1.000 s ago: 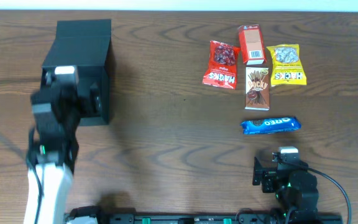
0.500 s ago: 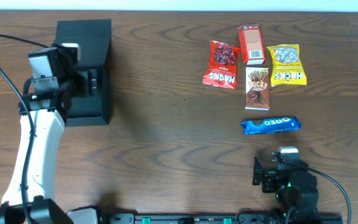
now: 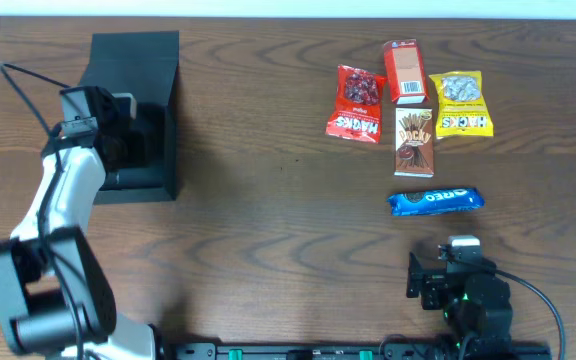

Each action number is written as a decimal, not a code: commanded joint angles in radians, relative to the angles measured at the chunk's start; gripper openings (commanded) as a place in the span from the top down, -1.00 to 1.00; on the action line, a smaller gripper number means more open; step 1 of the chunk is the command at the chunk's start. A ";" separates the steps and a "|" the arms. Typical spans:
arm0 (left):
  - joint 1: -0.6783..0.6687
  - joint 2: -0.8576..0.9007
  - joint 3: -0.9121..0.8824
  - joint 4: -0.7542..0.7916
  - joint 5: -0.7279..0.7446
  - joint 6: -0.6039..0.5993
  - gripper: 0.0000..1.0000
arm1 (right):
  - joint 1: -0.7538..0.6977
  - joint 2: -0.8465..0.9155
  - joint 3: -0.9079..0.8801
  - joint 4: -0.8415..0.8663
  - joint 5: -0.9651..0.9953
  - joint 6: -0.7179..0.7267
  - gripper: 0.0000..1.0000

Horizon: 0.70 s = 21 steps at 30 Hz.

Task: Pack container
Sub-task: 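Push the black box lid upward with the left gripper to open it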

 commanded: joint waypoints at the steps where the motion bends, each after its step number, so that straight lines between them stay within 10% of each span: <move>1: -0.019 0.056 0.015 0.010 0.067 -0.020 0.88 | 0.010 -0.005 -0.008 -0.002 0.007 0.018 -0.98; 21: -0.383 0.116 0.072 0.163 0.185 -0.210 0.88 | 0.010 -0.005 -0.008 -0.002 0.007 0.018 -0.98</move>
